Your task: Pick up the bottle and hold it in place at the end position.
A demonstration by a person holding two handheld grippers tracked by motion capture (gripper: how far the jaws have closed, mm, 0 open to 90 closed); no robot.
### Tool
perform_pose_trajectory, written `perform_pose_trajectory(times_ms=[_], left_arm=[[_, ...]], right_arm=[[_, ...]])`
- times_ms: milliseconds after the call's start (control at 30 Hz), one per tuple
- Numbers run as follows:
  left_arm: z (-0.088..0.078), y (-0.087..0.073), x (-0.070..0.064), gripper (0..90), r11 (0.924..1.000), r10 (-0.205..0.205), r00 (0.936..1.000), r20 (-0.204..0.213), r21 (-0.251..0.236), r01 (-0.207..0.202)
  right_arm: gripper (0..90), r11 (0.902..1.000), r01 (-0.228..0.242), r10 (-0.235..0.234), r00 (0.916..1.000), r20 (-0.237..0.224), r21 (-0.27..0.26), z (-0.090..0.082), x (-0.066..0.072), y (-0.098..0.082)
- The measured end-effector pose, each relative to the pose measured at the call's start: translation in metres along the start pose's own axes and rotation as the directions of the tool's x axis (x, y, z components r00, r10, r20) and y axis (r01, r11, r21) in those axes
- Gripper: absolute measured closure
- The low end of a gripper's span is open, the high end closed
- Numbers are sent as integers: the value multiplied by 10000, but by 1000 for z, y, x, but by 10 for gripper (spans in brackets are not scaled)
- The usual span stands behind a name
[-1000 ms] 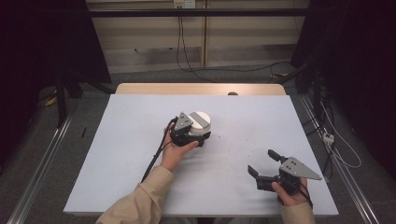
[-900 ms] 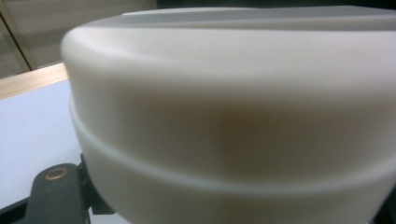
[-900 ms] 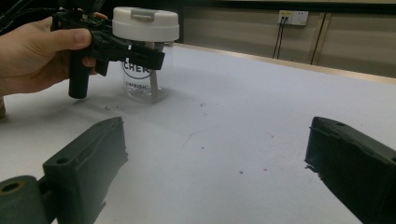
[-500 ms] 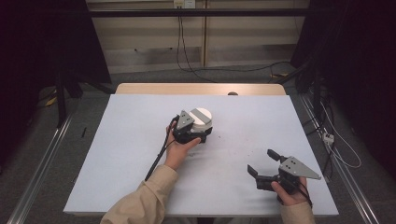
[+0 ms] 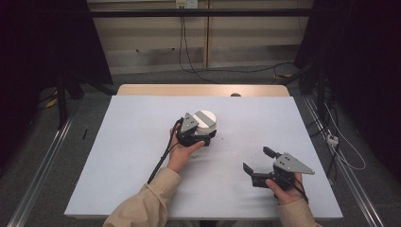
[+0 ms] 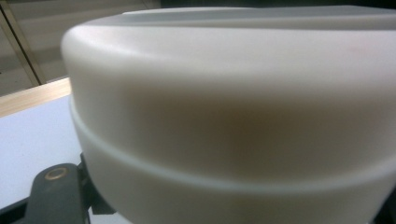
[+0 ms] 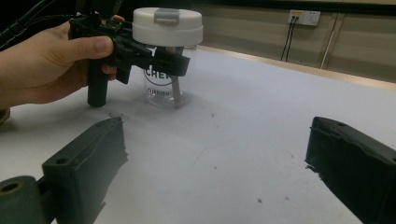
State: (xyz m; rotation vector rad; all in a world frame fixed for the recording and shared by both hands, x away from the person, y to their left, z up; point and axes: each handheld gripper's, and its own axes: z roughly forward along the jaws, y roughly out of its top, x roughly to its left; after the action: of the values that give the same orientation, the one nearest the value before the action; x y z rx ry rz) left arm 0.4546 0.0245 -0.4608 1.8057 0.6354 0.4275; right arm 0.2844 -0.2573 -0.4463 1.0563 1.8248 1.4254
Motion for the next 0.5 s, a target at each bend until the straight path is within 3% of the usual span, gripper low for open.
perform_pose_trajectory(times_ms=[500], left_arm=[[0,0,-1,187,9999,101,9999,16,36,-101]], right_arm=[[75,9991,-414,414,9991,-7,-52,35,4,20]])
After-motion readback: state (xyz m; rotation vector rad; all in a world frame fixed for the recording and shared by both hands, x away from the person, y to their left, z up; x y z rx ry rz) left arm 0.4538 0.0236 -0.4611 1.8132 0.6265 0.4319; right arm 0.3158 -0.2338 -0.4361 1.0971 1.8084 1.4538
